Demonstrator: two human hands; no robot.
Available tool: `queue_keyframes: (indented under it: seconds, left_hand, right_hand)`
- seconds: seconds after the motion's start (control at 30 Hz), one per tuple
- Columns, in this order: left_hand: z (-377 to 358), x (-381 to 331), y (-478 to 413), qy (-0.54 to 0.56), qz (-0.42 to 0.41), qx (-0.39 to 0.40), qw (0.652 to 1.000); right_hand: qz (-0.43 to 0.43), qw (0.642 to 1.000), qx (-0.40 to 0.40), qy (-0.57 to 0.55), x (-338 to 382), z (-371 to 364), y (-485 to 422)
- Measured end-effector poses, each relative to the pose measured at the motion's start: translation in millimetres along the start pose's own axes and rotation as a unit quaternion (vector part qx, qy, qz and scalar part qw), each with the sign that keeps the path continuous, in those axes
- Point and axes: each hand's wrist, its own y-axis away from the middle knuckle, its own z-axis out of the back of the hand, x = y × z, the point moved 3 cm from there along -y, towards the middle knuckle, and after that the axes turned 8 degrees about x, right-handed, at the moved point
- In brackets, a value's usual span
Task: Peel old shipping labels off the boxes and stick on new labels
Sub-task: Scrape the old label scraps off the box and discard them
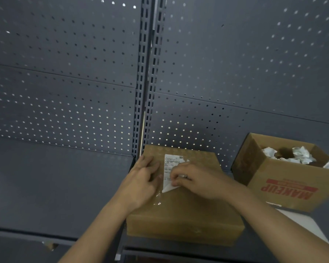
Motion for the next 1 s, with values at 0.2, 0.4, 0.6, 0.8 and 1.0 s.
queue_keyframes:
  seconds: [0.2, 0.4, 0.6, 0.8, 1.0]
  left_hand:
    - [0, -1, 0, -0.007, -0.001, 0.003, 1.000]
    - [0, 2, 0, -0.005, 0.007, 0.001, 1.000]
    - [0, 0, 0, -0.008, 0.005, 0.000, 1.000]
    - [0, 0, 0, -0.009, -0.003, -0.001, 1.000]
    - [-1, 1, -1, -0.013, -0.003, -0.001, 1.000]
  right_hand:
    - [-0.041, 0.997, -0.058, -0.036, 1, -4, -4]
    - [-0.056, 0.982, -0.127, -0.126, -5, -7, -11]
    - [-0.062, 0.962, -0.141, -0.224, -16, -9, -20]
    - [-0.053, 0.957, -0.152, -0.241, -14, -6, -20]
    - [-0.070, 0.947, -0.185, -0.252, -14, 0, -16]
